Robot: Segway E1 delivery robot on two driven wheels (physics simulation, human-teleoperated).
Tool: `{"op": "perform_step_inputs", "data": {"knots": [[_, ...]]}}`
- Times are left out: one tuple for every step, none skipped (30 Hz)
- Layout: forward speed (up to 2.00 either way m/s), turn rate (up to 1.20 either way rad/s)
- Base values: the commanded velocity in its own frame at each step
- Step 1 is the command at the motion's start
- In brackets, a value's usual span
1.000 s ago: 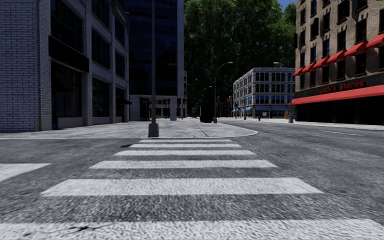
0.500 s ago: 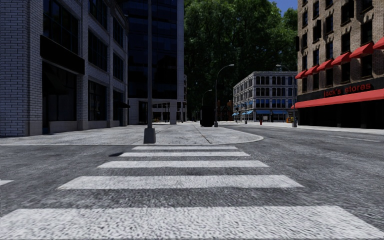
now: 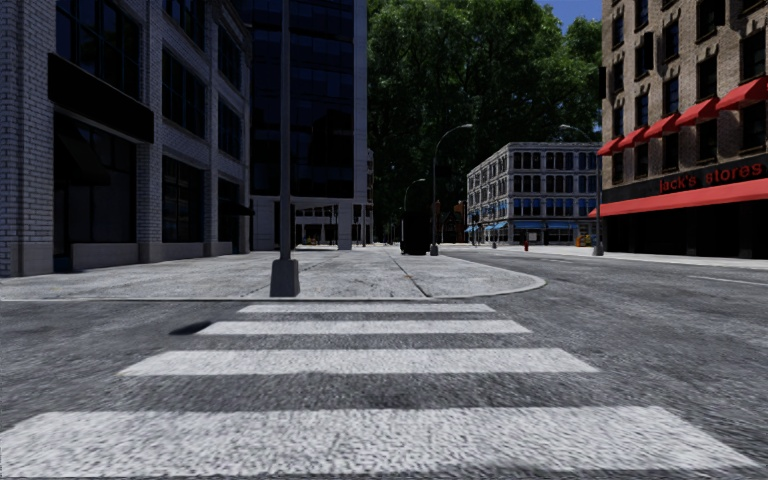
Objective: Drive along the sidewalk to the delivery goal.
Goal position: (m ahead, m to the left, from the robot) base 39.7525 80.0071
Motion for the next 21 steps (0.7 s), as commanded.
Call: {"op": "perform_step_inputs", "data": {"knots": [[2.0,0.0],[2.0,0.0],[2.0,0.0],[2.0,0.0],[2.0,0.0],[2.0,0.0],[2.0,0.0],[2.0,0.0],[2.0,0.0],[2.0,0.0],[2.0,0.0],[2.0,0.0],[2.0,0.0],[2.0,0.0],[2.0,0.0],[2.0,0.0],[2.0,0.0],[2.0,0.0],[2.0,0.0],[2.0,0.0],[2.0,0.0]]}}
